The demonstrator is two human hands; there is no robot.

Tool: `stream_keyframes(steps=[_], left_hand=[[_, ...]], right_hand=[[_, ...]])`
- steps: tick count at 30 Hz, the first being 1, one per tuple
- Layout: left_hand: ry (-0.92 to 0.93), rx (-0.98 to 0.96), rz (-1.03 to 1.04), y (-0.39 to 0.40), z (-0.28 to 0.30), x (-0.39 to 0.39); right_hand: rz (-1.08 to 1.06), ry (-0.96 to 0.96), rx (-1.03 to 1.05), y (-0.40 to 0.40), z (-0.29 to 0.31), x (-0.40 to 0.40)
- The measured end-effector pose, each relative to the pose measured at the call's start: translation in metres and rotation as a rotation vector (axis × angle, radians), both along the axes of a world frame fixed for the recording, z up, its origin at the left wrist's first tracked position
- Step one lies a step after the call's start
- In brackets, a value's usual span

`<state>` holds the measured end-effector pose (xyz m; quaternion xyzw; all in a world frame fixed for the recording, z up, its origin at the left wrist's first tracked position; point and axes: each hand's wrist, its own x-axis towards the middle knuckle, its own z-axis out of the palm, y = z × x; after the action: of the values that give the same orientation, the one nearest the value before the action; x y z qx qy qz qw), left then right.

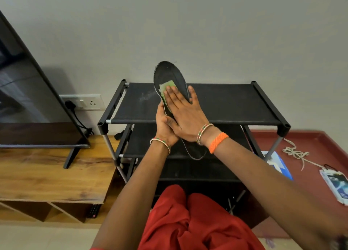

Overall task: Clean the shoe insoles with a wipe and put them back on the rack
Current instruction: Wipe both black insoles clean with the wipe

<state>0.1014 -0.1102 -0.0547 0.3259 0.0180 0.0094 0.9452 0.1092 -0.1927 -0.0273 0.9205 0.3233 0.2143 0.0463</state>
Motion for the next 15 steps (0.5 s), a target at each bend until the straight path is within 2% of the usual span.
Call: stream_keyframes(steps=[3, 8, 15], left_hand=[[-0.017, -0.036, -0.025, 0.005, -0.003, -0.002], [0.025, -0.01, -0.112, 0.011, 0.0, 0.0], [-0.033, 0.081, -0.117, -0.01, 0.012, -0.015]], right_hand=[[-0.01, -0.003, 0.04, 0.007, -0.007, -0.005], [0.117, 0.144, 0.119, -0.017, -0.041, -0.053], [-0.049, -0.007, 0.081, -0.011, 0.004, -0.014]])
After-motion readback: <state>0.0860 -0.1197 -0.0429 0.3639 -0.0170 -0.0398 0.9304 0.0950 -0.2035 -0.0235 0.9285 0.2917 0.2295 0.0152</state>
